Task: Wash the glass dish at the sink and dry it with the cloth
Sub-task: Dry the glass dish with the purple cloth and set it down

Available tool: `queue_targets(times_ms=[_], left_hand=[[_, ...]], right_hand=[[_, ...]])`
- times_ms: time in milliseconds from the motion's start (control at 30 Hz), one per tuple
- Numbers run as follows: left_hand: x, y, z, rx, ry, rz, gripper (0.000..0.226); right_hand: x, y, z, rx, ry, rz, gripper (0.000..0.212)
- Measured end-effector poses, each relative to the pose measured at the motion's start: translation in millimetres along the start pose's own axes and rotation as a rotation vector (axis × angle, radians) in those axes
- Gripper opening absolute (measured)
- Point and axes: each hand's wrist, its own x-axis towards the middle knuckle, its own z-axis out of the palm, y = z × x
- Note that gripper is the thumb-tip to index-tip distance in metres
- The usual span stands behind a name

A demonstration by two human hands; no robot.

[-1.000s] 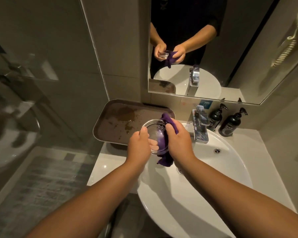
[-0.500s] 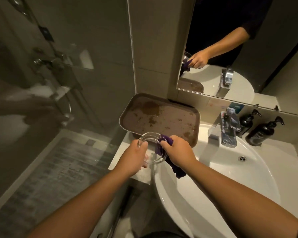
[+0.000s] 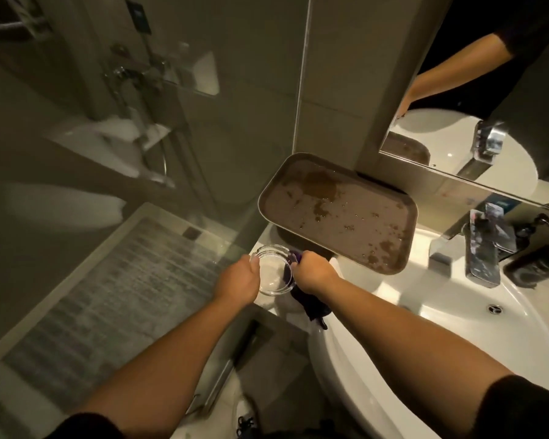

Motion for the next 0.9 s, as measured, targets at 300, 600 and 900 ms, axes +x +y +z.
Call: queue_targets(times_ms=[300,600,900], left_hand=[[24.8,-32.1,21.0,-0.026,-0.075,-0.072,0.049],[33.5,-39.2,30.7,-0.005,-0.103,-0.076,0.042],[38.4,-44.8,35.8,0.094,-0.062,-0.043,0.042]], right_hand=[[28.4,-12.8,12.1,-0.228,-0.107,0.033,0.017],[38.6,-16.0,21.5,-0.267,-0.123,0.091,0.023],[44.0,-20.1,23.5,-0.27,-0.143,0.135,0.025]])
